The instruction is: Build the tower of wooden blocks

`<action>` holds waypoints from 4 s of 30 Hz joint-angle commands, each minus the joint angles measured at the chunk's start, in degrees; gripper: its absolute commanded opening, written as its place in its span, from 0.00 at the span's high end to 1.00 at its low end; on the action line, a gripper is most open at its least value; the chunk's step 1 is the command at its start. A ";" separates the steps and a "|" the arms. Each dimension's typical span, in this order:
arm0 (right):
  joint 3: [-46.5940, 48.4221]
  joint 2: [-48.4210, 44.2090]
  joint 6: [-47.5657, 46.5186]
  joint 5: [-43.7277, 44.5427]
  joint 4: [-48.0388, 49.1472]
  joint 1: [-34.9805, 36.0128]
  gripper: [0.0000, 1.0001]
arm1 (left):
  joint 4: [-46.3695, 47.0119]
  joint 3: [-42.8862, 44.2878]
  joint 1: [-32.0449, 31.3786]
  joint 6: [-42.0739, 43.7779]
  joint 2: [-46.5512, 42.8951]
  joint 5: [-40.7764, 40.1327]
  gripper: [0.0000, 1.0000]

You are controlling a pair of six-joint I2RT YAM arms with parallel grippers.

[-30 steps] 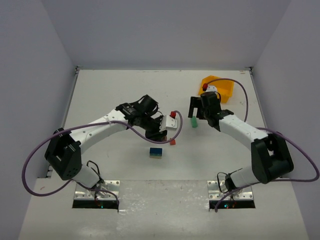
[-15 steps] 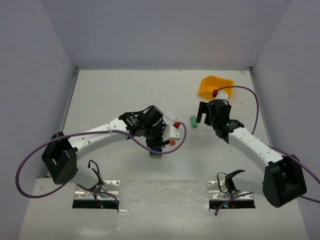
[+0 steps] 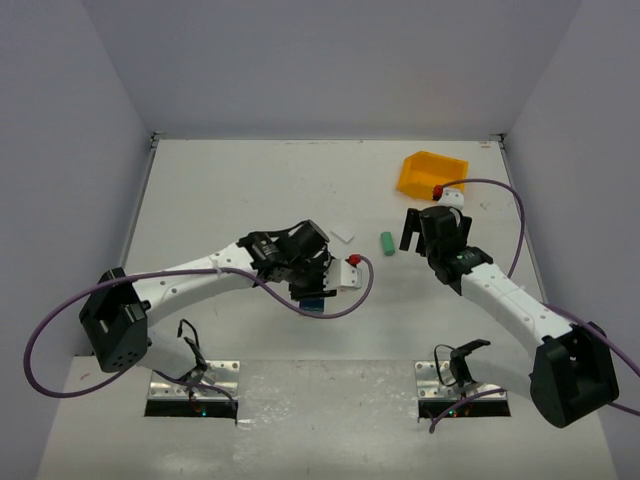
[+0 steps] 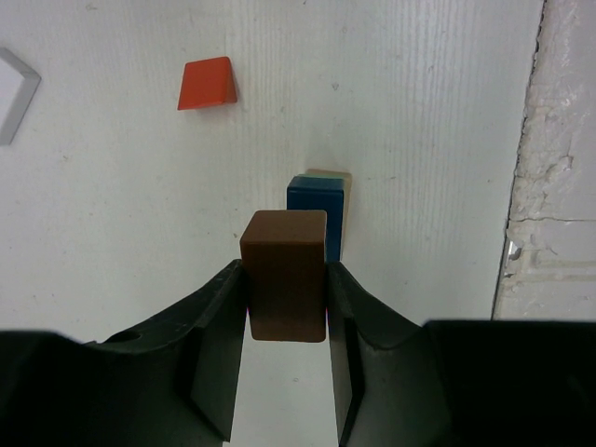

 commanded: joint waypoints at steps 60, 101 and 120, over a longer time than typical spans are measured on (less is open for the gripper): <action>0.44 1.04 0.56 0.57 0.60 -0.21 0.01 | 4.09 -2.06 -1.46 2.79 3.60 -2.55 1.00; 0.68 1.34 0.18 0.40 0.65 -0.25 0.01 | 2.38 -1.45 -1.52 4.04 2.92 -0.57 0.58; 0.93 1.53 -0.87 -0.87 0.67 -0.21 0.01 | -0.43 1.89 -1.51 7.51 0.73 -1.19 0.00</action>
